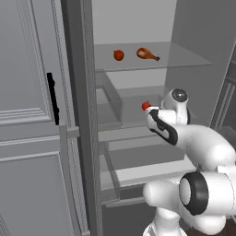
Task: Place one tomato and one chicken drumstick in each tupperware on the nearby counter, to pack two identical lunches.
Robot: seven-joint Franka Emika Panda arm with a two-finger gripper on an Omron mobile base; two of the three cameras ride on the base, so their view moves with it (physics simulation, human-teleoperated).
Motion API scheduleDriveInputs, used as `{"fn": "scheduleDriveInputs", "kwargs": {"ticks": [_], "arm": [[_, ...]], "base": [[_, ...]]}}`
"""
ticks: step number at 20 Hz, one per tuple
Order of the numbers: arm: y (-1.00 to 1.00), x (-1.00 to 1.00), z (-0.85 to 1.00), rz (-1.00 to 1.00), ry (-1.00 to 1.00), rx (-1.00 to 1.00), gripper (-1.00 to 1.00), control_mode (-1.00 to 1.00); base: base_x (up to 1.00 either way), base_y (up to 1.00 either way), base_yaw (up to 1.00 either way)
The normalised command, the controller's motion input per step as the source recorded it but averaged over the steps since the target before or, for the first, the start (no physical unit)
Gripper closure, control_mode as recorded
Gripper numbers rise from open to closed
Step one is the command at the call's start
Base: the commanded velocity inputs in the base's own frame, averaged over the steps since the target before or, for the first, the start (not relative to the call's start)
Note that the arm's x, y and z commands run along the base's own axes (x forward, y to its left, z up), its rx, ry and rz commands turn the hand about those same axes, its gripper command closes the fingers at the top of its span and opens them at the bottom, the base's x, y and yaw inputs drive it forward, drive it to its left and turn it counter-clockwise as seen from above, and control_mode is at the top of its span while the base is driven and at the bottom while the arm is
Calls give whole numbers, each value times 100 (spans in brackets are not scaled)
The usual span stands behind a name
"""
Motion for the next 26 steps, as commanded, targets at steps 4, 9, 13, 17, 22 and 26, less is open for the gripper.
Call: {"fn": "scheduleDriveInputs", "kwargs": {"ticks": [4, 9, 13, 17, 22, 26], "arm": [[-4, 33, -3, 0, 0, 0, -100, -100], [0, 59, -7, 0, 0, 0, -100, -100], [0, 71, -16, 0, 0, 0, -100, -100], [0, 66, -9, 0, 0, 0, -100, -100], [0, 57, -19, 0, 0, 0, -100, -100], [0, 53, -21, 0, 0, 0, -100, -100]], "base": [[0, 0, 0], [0, 0, 0], [0, 0, 0], [0, 0, 0], [0, 0, 0], [0, 0, 0]]}}
